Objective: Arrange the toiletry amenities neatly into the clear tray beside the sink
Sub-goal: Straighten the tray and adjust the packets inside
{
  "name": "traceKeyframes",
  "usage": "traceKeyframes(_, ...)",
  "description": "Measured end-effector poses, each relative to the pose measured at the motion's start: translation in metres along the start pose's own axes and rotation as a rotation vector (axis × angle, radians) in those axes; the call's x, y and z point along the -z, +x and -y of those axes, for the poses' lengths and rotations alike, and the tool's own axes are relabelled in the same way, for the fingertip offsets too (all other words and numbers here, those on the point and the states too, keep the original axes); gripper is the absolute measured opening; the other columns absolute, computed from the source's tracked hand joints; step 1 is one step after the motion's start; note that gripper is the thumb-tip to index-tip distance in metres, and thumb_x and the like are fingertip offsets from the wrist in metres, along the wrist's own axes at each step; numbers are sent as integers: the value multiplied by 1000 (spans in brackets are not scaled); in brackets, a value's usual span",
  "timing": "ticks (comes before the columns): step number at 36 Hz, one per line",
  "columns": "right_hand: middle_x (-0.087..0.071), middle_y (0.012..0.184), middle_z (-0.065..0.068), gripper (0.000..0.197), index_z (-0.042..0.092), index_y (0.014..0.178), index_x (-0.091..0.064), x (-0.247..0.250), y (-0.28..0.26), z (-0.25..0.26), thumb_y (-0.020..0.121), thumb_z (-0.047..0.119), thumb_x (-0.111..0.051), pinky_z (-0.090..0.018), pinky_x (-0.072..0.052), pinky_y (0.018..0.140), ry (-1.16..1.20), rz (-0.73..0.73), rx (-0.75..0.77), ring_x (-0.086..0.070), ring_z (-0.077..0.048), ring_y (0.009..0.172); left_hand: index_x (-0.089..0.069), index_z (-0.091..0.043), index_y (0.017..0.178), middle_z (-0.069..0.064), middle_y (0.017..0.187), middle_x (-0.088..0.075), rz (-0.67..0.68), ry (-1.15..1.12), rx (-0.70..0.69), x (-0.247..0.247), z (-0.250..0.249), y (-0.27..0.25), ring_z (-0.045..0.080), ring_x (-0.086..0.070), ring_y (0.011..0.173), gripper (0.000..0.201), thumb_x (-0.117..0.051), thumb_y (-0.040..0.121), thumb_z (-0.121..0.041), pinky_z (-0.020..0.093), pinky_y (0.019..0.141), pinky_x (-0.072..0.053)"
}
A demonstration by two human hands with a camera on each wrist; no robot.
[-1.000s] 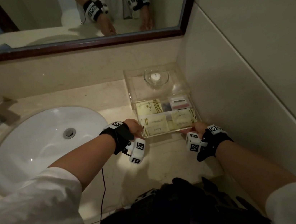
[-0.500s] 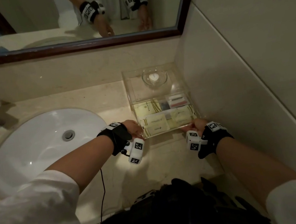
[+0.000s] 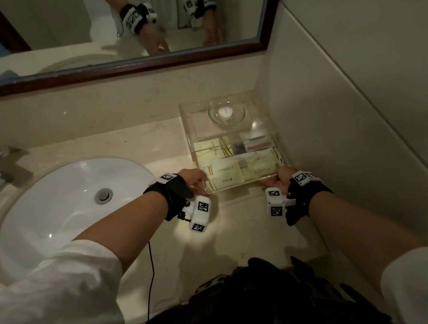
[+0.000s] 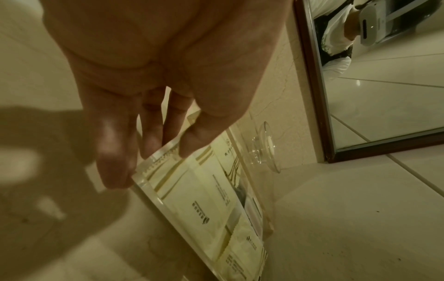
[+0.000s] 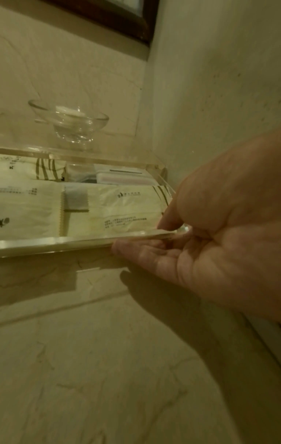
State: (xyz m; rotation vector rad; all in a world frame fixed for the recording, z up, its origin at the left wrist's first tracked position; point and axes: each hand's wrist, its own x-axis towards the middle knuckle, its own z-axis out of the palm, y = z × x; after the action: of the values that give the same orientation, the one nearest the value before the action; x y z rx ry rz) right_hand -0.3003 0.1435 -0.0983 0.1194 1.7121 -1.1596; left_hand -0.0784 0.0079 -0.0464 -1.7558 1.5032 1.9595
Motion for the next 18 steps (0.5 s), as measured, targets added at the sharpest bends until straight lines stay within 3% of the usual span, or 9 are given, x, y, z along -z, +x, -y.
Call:
traceKeyframes(4,-51,128,-20,42,0,141,-34,1,6,5,100,9,-34,-23,-55,53,10,10,20,-63,-25,89,-55,-1,92,15,73,-59,24,-134,40,-2,-3,12,29,-59,60,20,-63,83,-17,53,102,-42)
traceKeyframes(8,-52,126,-20,43,0,141,-34,-1,11,7,100,10,-35,-24,-55,54,28,26,23,-63,-25,88,-57,-2,96,14,72,-64,30,-170,25,-6,-9,9,28,-59,66,31,-69,85,-29,49,101,-42)
traceKeyframes(12,-51,118,-17,42,-1,141,-34,-6,15,8,100,8,-35,-25,-57,57,72,32,41,-63,-24,85,-58,-1,112,12,68,-56,-21,-149,38,-2,-8,28,23,-54,43,55,-78,74,-35,54,93,-50)
traceKeyframes(15,-51,123,-18,43,0,142,-33,-8,17,9,100,8,-35,-27,-57,60,99,43,46,-63,-26,90,-58,1,112,14,70,-57,-47,-127,36,-1,-11,31,26,-55,50,60,-81,71,-37,52,90,-52)
traceKeyframes(18,-50,129,-19,44,0,143,-32,-8,19,11,99,8,-36,-28,-58,63,113,44,44,-62,-28,95,-58,0,109,19,86,-63,-63,-105,12,-1,-15,28,33,-65,73,56,-80,72,-37,46,89,-54)
